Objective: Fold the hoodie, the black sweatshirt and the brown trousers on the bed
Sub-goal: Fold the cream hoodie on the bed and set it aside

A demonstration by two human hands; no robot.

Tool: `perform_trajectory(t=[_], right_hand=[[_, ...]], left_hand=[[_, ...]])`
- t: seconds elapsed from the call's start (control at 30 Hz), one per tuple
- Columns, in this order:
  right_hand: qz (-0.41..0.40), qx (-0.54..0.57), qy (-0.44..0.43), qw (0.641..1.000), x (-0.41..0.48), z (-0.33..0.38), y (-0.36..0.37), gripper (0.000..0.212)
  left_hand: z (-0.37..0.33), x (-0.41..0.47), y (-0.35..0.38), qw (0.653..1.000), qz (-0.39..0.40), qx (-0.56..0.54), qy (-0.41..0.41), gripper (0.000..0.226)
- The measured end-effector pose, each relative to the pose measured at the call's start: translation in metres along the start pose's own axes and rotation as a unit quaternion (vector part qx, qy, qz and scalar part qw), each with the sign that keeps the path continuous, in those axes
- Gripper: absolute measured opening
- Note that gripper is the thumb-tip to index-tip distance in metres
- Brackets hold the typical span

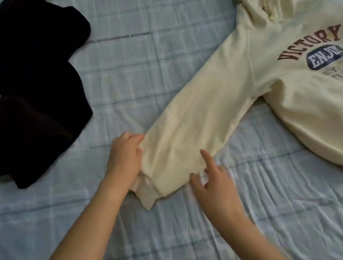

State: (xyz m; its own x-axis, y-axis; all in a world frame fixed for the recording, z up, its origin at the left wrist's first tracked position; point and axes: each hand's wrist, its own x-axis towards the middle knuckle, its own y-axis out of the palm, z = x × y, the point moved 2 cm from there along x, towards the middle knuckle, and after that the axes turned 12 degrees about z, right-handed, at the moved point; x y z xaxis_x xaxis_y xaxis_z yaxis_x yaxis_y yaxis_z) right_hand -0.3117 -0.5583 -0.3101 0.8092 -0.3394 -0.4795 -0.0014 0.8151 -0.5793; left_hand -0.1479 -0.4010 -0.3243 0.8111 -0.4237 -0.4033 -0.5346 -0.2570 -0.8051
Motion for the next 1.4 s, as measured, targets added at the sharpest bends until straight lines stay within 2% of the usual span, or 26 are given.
perform_trajectory(t=[0.07, 0.13, 0.23, 0.33, 0.4, 0.53, 0.6, 0.63, 0.7, 0.73, 0.77, 0.83, 0.87, 0.93, 1.0, 1.03, 1.1, 1.17, 1.2, 1.27, 1.33, 1.4], right_hand=[[-0.091, -0.123, -0.051, 0.987, 0.007, 0.001, -0.003, 0.062], [-0.111, -0.164, -0.124, 0.972, 0.023, 0.004, -0.005, 0.058], [-0.063, -0.256, -0.186, 0.947, 0.067, 0.009, -0.014, 0.055], [-0.061, -0.317, -0.162, 0.933, 0.111, -0.004, -0.019, 0.056], [-0.029, -0.346, -0.144, 0.927, 0.122, -0.023, -0.010, 0.058], [0.006, -0.344, -0.138, 0.929, 0.121, -0.033, -0.007, 0.056], [0.033, -0.317, -0.163, 0.934, 0.119, -0.025, -0.021, 0.056], [0.030, -0.297, -0.184, 0.936, 0.115, -0.022, -0.033, 0.057], [-0.034, -0.269, -0.224, 0.936, 0.101, -0.024, -0.070, 0.058], [-0.080, -0.265, -0.232, 0.932, 0.092, -0.031, -0.088, 0.059], [-0.121, -0.269, -0.224, 0.929, 0.085, -0.045, -0.113, 0.060], [-0.174, -0.289, -0.180, 0.924, 0.072, -0.084, -0.161, 0.060], [-0.190, -0.302, -0.161, 0.920, 0.067, -0.107, -0.183, 0.060], [-0.199, -0.316, -0.141, 0.917, 0.058, -0.155, -0.219, 0.056], [-0.183, -0.310, -0.137, 0.923, 0.052, -0.196, -0.245, 0.054], [-0.170, -0.304, -0.145, 0.926, 0.052, -0.212, -0.254, 0.052], [-0.133, -0.307, -0.195, 0.922, 0.055, -0.232, -0.264, 0.040], [-0.093, -0.290, -0.257, 0.917, 0.062, -0.240, -0.273, 0.026], [-0.072, -0.254, -0.270, 0.926, 0.064, -0.242, -0.279, 0.023], [-0.035, -0.152, -0.266, 0.951, 0.065, -0.238, -0.291, 0.018], [0.013, -0.081, -0.266, 0.960, 0.057, -0.231, -0.298, 0.011], [0.041, -0.079, -0.283, 0.955, 0.044, -0.222, -0.304, 0.011]], left_hand=[[-0.009, 0.000, 0.010, 0.993, -0.072, 0.090, 0.017, 0.048], [-0.033, -0.002, 0.021, 0.982, -0.115, 0.130, 0.073, 0.055], [-0.055, -0.001, 0.048, 0.976, -0.062, 0.169, 0.125, 0.063], [-0.020, 0.010, 0.068, 0.976, -0.011, 0.192, 0.098, 0.069], [0.004, 0.013, 0.074, 0.977, -0.024, 0.192, 0.092, 0.071], [0.002, 0.013, 0.072, 0.976, -0.042, 0.193, 0.090, 0.069], [-0.007, 0.009, 0.067, 0.979, -0.035, 0.187, 0.069, 0.069], [-0.015, 0.007, 0.062, 0.983, -0.026, 0.179, 0.043, 0.067], [-0.041, 0.006, 0.055, 0.987, -0.024, 0.157, -0.022, 0.061], [-0.056, 0.003, 0.054, 0.989, -0.046, 0.140, -0.026, 0.058], [-0.081, 0.001, 0.058, 0.991, -0.075, 0.111, 0.005, 0.055], [-0.138, -0.006, 0.079, 0.983, -0.136, 0.039, 0.115, 0.049], [-0.167, -0.009, 0.094, 0.978, -0.135, -0.009, 0.158, 0.045], [-0.225, -0.009, 0.128, 0.971, -0.083, -0.134, 0.180, 0.035], [-0.276, -0.006, 0.163, 0.949, -0.027, -0.286, 0.133, 0.035], [-0.298, -0.002, 0.178, 0.926, -0.004, -0.367, 0.090, 0.036], [-0.333, 0.006, 0.201, 0.864, 0.025, -0.503, 0.011, 0.039], [-0.358, 0.012, 0.215, 0.808, 0.019, -0.588, -0.018, 0.044], [-0.368, 0.013, 0.219, 0.787, 0.009, -0.617, -0.021, 0.047], [-0.384, 0.009, 0.222, 0.765, 0.010, -0.644, -0.001, 0.055], [-0.398, 0.002, 0.221, 0.754, 0.023, -0.656, 0.020, 0.060], [-0.403, -0.008, 0.216, 0.771, -0.007, -0.636, 0.022, 0.061]])
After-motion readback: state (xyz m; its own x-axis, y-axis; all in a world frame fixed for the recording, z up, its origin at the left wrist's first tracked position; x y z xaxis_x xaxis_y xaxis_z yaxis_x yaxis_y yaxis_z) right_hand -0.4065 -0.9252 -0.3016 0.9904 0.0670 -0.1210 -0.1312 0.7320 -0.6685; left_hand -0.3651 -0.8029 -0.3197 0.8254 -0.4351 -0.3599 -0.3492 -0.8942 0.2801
